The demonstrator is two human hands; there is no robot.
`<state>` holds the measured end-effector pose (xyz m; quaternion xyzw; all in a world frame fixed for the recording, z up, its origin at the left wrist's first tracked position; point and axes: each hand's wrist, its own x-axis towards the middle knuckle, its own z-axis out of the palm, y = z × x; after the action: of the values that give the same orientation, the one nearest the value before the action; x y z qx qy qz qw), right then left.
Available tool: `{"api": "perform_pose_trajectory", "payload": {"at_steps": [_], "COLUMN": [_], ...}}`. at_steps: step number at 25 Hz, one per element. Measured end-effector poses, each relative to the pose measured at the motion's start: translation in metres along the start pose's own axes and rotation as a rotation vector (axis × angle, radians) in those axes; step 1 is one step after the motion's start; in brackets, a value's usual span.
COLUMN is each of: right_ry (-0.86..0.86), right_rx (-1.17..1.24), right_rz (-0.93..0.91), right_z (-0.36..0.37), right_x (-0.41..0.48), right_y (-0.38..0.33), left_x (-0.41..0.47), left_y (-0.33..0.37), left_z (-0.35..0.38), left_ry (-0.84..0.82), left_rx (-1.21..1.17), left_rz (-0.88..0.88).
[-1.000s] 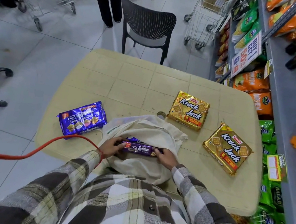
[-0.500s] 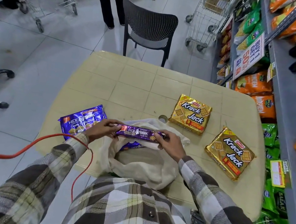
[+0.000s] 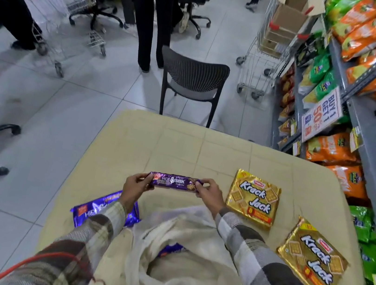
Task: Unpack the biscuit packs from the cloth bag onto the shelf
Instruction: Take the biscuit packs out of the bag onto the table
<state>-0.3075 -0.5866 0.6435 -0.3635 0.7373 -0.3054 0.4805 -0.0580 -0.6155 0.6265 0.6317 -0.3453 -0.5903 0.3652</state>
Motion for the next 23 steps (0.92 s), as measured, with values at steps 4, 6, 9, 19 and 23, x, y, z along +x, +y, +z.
{"api": "perform_pose_trajectory", "payload": {"at_steps": [4, 6, 9, 19, 23], "right_ry": [0.045, 0.04, 0.009, -0.087, -0.015], "right_rx": [0.036, -0.002, -0.027, -0.153, -0.135], "right_rz": [0.048, 0.064, 0.082, 0.131, 0.07], "right_z": [0.023, 0.032, 0.044, 0.055, 0.047], "right_x": [0.055, 0.072, 0.088, 0.086, 0.044], "right_y": [-0.003, -0.001, 0.001, 0.013, 0.025], "left_x": [0.058, 0.077, 0.09, 0.096, 0.045], "left_y": [-0.014, -0.019, -0.026, -0.036, -0.024], "left_z": [0.001, 0.0, -0.002, -0.011, 0.009], "left_ry": [0.004, 0.007, 0.015, 0.018, 0.24], "left_rx": [0.1, 0.141, 0.228, 0.425, 0.477], "left_rz": [0.006, -0.006, -0.02, -0.066, -0.031]}}
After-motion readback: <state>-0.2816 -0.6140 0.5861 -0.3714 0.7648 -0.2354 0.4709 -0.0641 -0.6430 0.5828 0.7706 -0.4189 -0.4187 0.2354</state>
